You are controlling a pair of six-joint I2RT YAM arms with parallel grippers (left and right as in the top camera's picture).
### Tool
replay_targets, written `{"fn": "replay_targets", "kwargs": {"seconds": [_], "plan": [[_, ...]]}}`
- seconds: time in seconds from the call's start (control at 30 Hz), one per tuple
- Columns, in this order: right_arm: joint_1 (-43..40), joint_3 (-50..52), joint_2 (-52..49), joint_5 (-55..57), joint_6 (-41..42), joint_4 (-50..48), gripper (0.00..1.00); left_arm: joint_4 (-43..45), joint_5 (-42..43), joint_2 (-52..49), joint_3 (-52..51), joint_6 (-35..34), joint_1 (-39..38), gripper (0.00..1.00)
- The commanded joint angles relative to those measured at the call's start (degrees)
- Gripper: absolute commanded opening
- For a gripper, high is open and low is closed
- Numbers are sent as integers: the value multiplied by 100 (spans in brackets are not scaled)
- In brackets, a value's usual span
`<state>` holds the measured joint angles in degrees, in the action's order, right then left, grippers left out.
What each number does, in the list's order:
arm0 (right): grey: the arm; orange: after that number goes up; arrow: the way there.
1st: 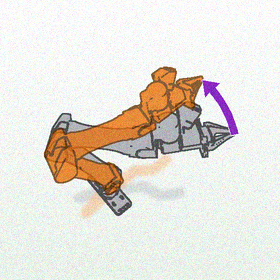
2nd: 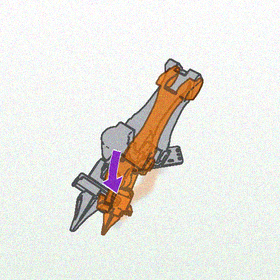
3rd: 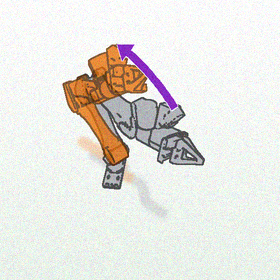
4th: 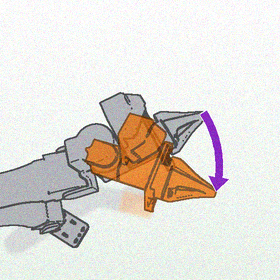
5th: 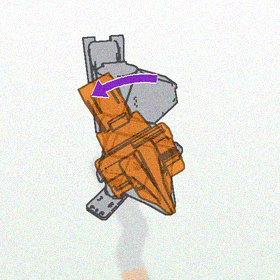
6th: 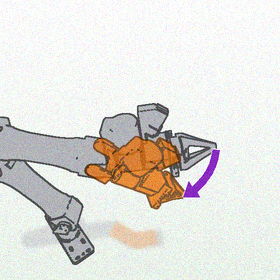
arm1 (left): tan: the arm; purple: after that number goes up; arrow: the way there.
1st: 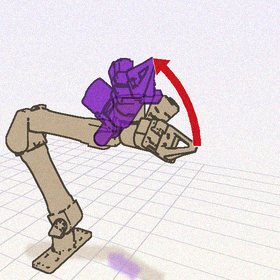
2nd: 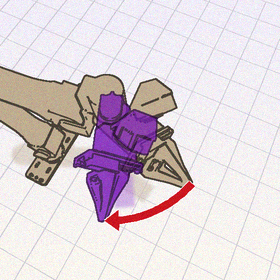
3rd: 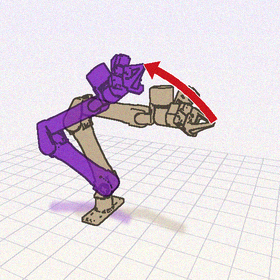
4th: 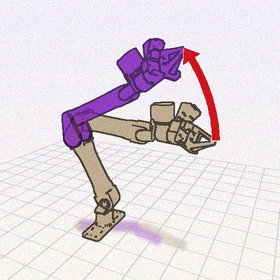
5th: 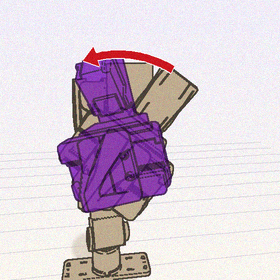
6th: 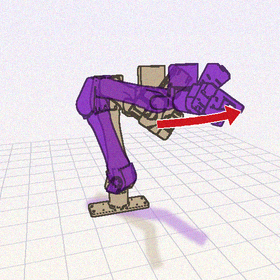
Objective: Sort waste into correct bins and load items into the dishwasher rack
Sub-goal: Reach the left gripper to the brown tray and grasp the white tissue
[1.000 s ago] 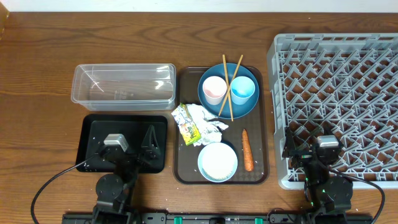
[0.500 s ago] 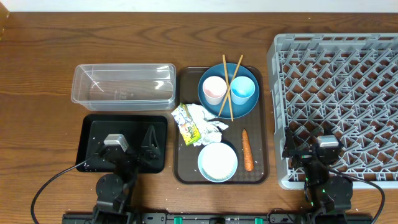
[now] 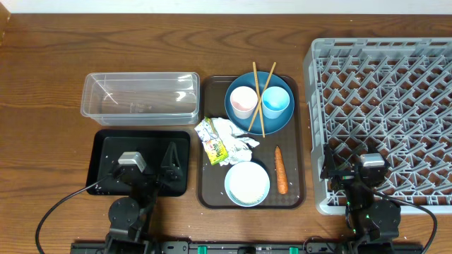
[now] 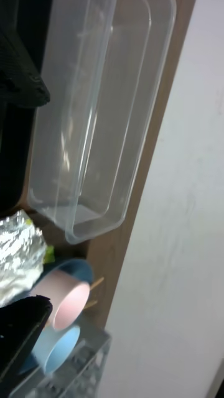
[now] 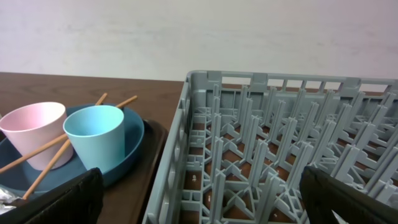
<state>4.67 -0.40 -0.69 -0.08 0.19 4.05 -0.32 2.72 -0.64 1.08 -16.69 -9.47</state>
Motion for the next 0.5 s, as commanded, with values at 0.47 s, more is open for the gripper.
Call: {"fn": "replay_targets", "kwargs": {"seconds": [0.47], "plan": [[-101,9,4,-20,-26,24,99,-4815,1263,-3864,5685,-111,-101,99]]}}
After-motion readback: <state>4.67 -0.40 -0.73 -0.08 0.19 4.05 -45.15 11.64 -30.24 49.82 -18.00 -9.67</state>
